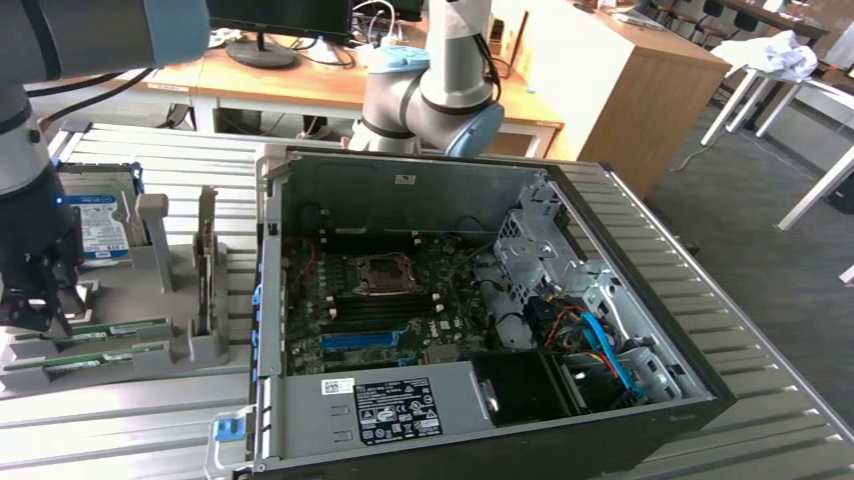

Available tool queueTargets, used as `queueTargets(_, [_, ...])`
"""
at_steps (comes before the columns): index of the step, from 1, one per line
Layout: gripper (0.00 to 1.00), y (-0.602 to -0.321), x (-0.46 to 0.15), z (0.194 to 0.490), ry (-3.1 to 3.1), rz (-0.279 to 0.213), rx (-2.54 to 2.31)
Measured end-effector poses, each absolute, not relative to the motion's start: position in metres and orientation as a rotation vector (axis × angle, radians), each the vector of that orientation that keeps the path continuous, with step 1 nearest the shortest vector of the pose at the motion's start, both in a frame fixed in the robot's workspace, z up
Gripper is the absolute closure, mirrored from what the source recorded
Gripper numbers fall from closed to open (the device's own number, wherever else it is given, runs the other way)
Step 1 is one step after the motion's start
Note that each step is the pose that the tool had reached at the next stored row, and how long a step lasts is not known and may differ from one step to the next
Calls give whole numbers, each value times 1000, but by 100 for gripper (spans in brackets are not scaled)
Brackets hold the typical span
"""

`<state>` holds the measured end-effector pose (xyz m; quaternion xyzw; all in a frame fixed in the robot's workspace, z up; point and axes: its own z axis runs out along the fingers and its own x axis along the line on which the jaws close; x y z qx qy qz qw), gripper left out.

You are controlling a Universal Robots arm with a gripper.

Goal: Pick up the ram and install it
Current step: 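Pick up the ram and move it above insertion slot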

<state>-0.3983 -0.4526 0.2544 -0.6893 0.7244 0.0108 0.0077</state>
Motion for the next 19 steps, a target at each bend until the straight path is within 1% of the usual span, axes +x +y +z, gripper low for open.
queueTargets(5, [64, -453, -397, 252, 2187, 35, -2235])
queueTargets(19, [64, -455, -390, 242, 2172, 35, -2249])
